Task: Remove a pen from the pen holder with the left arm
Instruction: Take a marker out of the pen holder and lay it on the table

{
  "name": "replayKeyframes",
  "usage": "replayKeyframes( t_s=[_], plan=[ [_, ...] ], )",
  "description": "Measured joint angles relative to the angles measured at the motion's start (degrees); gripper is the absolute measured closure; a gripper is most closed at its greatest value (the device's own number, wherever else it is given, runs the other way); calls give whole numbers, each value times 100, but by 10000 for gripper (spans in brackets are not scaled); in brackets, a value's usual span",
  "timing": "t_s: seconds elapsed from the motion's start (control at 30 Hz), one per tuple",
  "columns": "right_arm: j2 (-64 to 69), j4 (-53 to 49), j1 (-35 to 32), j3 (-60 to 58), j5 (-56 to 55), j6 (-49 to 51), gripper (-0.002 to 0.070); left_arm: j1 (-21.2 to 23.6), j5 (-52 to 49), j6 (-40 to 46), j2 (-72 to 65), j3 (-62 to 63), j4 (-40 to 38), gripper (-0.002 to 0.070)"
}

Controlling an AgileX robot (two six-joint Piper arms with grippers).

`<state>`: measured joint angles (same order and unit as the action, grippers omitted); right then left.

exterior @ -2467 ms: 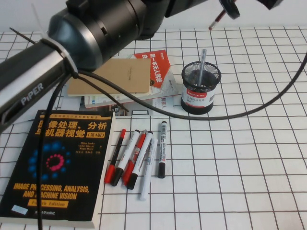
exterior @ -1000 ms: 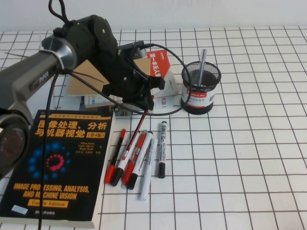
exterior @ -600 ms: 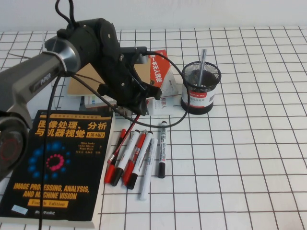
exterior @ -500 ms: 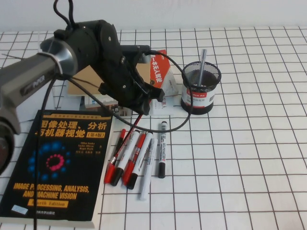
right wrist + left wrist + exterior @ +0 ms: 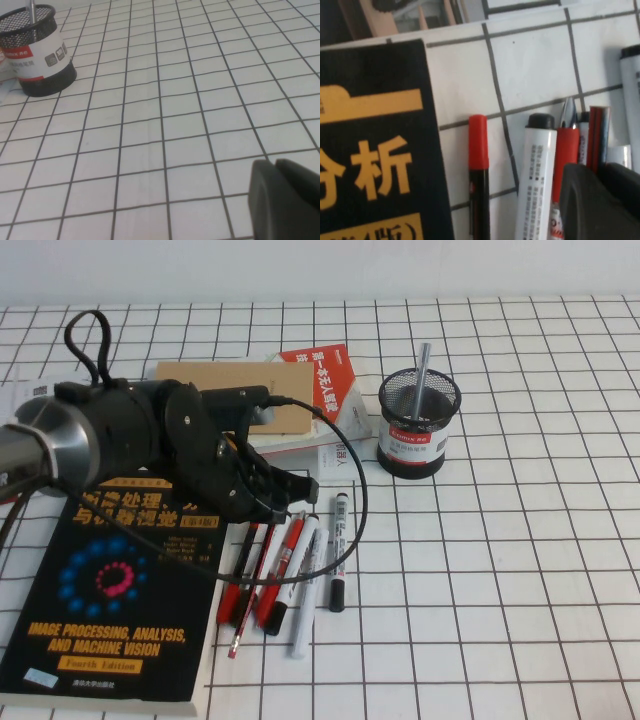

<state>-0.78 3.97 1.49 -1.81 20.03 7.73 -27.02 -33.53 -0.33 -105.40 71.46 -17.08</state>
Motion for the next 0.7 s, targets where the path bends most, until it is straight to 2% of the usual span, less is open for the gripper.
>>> replayKeyframes(
  t_s=[0.27, 0.53, 0.63, 0.7],
  plan=[
    [0, 0, 0, 0, 0, 0, 693, 0, 674, -99, -52, -6, -404, 646],
    [0, 0, 0, 0, 0, 0, 692, 0, 767, -107, -346, -10, -516, 641],
    [0, 0, 0, 0, 0, 0, 692, 0, 733, -107, -397, -20, -524, 606],
    [0, 0, 0, 0, 0, 0, 693, 0, 723, -107, -396, -20, -529, 545]
  ],
)
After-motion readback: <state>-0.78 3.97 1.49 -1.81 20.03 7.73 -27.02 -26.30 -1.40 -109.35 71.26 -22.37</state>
